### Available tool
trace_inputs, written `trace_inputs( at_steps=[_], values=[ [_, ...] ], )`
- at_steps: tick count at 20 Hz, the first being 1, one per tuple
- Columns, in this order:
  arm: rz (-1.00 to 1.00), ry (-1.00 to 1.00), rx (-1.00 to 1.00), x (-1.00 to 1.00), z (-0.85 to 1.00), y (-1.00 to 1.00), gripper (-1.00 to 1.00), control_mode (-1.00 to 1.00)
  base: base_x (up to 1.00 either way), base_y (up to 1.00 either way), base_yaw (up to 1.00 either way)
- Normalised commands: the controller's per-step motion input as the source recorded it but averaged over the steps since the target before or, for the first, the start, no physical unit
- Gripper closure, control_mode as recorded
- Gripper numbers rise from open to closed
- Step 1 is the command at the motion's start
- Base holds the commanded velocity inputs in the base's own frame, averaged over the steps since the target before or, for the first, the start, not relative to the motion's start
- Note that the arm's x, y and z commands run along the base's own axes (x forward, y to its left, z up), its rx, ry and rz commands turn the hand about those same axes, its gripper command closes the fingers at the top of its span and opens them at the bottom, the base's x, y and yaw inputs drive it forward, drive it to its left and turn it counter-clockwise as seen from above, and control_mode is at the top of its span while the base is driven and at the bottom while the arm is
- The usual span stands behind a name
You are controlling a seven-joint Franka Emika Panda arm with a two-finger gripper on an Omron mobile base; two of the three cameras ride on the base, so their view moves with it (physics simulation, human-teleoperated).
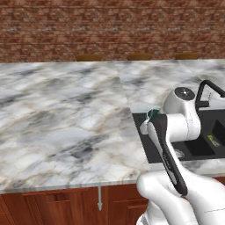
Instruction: Clear the mugs and bowl far away from the sink.
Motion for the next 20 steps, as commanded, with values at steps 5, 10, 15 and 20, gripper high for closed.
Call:
trace_inputs(
  at_steps=[5, 10, 15, 20],
  values=[
    [0.00, -0.01, 0.07, -0.71, 0.41, -0.09, 1.00, -1.00, 0.00, 0.00, 0.00],
    [0.00, 0.00, 0.08, -0.60, 0.55, -0.05, 1.00, -1.00, 0.00, 0.00, 0.00],
    [0.00, 0.00, 0.01, -0.05, 0.09, -0.05, 1.00, 1.00, -0.20, -0.46, -0.24],
    [0.00, 0.00, 0.00, 0.00, 0.00, 0.00, 1.00, 1.00, 0.00, -0.14, -0.93]
  ],
)
